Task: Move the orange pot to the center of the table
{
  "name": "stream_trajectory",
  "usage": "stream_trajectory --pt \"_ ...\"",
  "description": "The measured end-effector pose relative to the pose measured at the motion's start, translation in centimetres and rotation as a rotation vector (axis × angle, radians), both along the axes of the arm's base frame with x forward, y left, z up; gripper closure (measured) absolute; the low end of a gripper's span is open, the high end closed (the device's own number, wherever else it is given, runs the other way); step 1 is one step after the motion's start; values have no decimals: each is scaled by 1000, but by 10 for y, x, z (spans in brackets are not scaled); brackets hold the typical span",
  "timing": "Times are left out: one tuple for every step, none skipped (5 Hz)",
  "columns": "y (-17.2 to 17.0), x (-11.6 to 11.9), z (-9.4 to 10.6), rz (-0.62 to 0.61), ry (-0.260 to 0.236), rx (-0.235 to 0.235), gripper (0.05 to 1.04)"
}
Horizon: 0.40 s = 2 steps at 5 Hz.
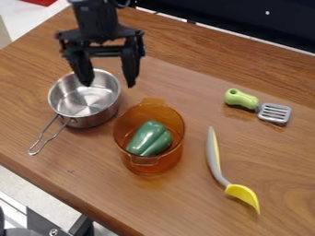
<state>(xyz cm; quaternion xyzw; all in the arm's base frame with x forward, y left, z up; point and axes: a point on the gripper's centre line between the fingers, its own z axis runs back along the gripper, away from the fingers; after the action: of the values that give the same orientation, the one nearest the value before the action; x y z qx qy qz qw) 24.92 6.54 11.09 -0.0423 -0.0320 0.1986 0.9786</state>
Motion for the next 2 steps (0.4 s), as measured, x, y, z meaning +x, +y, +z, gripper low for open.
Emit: stream_trajectory --pt "24 9 1 60 -9 3 85" --pt "49 7 2 85 -33 7 85"
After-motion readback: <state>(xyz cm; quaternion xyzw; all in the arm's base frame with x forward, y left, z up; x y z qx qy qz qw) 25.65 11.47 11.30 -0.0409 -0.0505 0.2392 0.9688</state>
